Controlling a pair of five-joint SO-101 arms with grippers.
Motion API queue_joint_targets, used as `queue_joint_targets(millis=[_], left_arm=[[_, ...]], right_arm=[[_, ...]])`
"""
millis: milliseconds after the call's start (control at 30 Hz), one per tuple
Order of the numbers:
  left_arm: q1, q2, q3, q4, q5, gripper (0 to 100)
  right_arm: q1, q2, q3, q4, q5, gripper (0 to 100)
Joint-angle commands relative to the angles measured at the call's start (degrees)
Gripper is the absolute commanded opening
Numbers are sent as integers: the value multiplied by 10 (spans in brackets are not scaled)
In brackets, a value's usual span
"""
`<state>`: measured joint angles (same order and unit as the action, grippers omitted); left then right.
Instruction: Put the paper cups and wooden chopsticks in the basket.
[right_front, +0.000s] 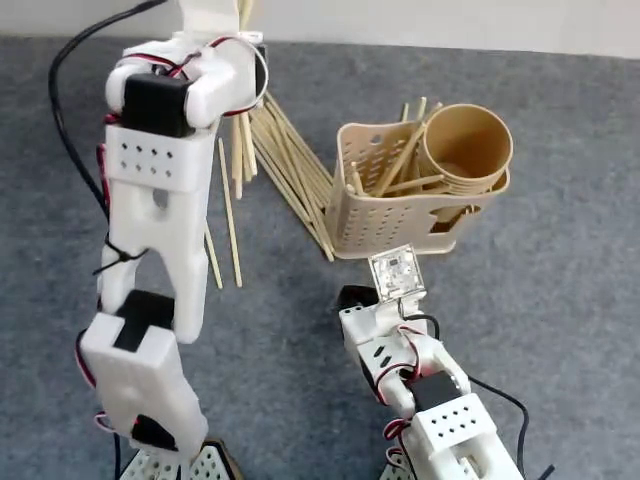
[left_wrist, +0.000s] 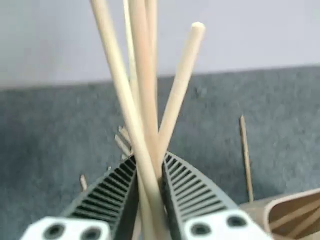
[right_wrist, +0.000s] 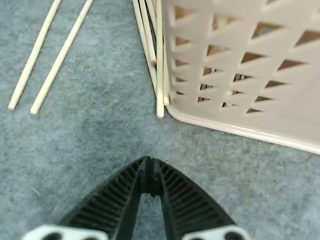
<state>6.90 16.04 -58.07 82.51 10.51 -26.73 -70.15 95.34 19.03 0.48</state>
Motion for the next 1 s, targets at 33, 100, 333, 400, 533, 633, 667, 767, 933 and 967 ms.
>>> queue_joint_targets(millis=[33,100,333,400,533,633,667,767,933,967], left_arm=[[18,-61,-29,-32,49,5],[19,-74,-29,-48,72,5],[44,-95,-29,-127,136,5],[59,-94,-29,-152,153,5],[85,-91,-28,-197,177,5],[106,-90,-25,-216,190,5],[114,-90,-24,-220,191,5],[140,-87,-24,-230,188,5],[157,-40,-25,-263,187,5],[157,-29,-26,-266,188,5]], right_arm=[[0,-7,4,-11,8,5],[0,-7,4,-11,8,5],[0,-7,4,-11,8,5],[0,-7,4,-11,8,5],[0,-7,4,-11,8,5],[0,-7,4,-11,8,5],[0,-7,4,-11,8,5],[0,-7,4,-11,8,5],[0,-7,4,-11,8,5],[0,-7,4,-11,8,5]])
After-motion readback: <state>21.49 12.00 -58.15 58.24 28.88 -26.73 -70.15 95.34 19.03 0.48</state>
